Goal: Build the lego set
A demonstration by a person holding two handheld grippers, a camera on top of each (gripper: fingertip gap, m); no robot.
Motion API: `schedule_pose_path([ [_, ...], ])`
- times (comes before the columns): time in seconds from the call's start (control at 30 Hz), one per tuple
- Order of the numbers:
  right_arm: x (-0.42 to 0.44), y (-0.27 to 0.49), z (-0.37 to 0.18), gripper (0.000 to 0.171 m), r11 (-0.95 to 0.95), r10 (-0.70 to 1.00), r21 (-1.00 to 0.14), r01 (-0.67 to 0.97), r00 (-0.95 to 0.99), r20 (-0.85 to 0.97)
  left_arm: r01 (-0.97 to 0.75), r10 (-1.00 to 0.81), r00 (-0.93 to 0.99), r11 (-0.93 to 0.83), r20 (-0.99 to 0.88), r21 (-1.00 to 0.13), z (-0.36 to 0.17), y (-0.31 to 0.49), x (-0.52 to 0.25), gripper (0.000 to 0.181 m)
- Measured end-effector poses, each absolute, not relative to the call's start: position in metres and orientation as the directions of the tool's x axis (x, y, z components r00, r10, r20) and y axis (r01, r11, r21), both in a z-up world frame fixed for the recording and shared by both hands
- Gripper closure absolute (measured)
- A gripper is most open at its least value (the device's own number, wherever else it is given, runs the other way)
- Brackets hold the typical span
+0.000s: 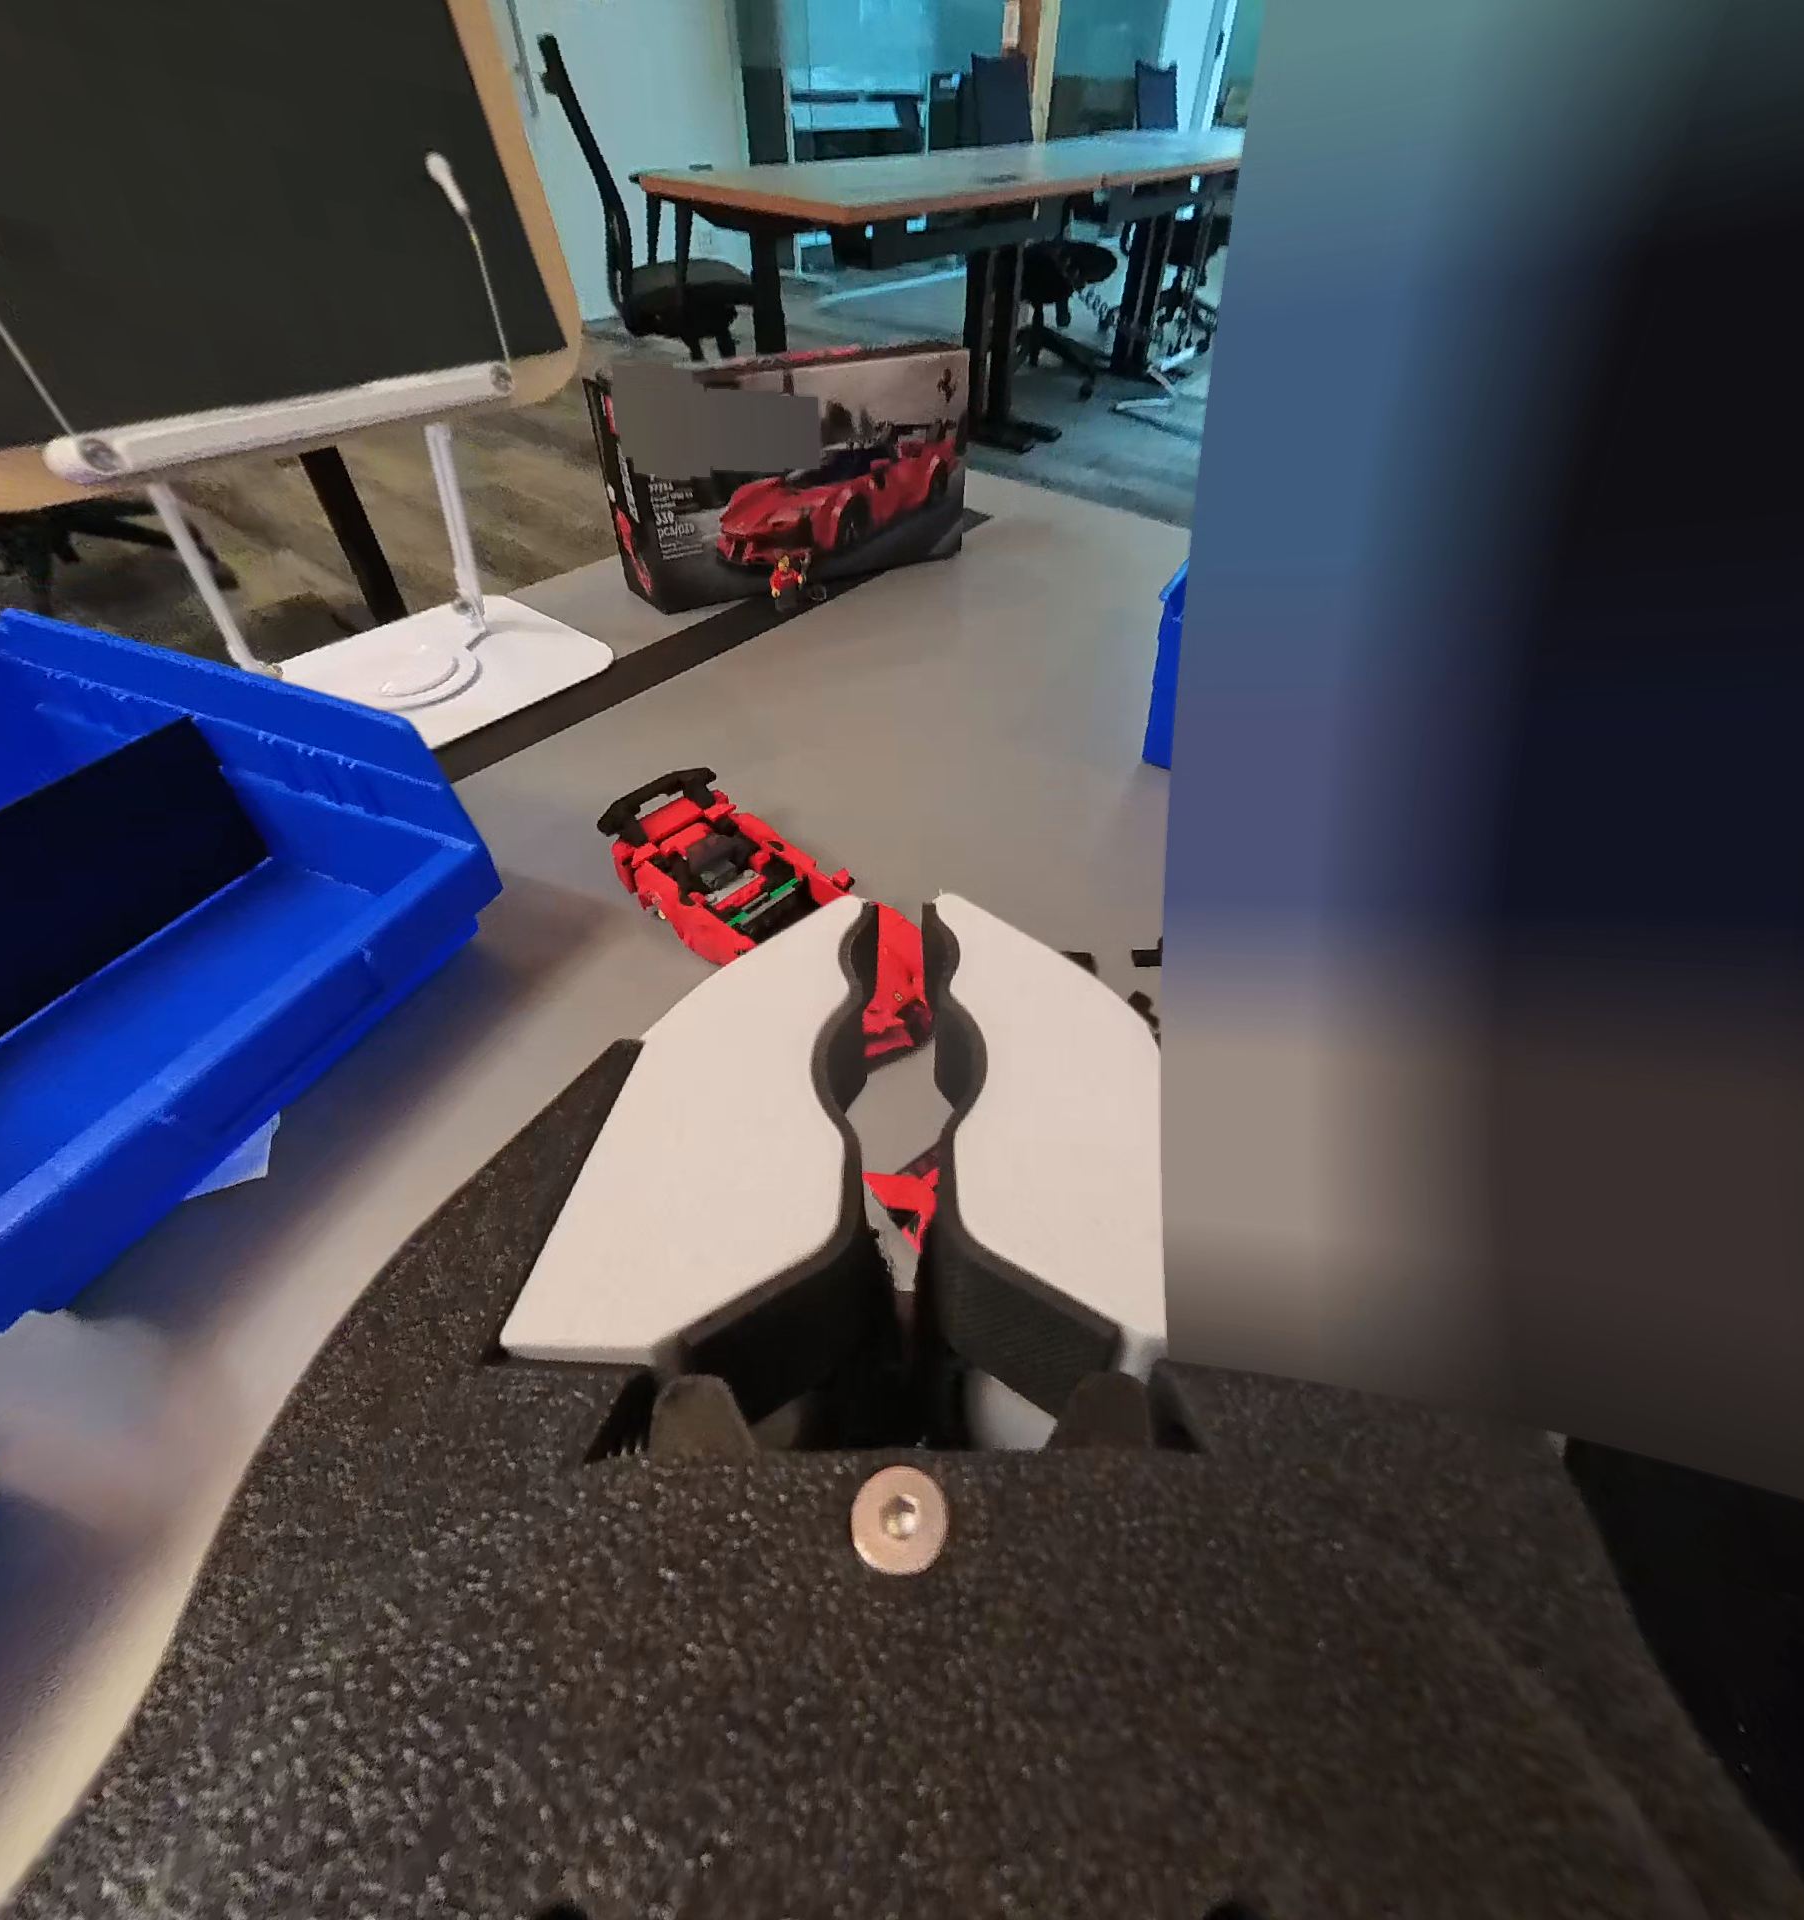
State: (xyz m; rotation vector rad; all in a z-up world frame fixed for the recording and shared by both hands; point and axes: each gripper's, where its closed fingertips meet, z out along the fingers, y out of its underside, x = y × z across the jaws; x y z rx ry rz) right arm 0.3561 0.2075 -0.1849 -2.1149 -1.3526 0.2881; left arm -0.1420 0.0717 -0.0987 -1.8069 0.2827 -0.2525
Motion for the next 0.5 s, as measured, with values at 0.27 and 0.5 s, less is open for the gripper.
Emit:
schedule_pose_path([
  [0.27,0.351,0.208,-0.205,0.171,-0.309,0.891,-0.634,0.709,0.449,0.067,-0.080,-0.351,0.936,-0.312,0.036,-0.947,-0.112,0.102,-0.126,0.173],
  [0.5,0.314,0.192,-0.223,0.166,-0.254,0.952,-0.639,0.726,0.303,-0.034,-0.101,-0.349,0.937,-0.346,0.028,-0.933,-0.112,0.110,-0.130,0.173],
])
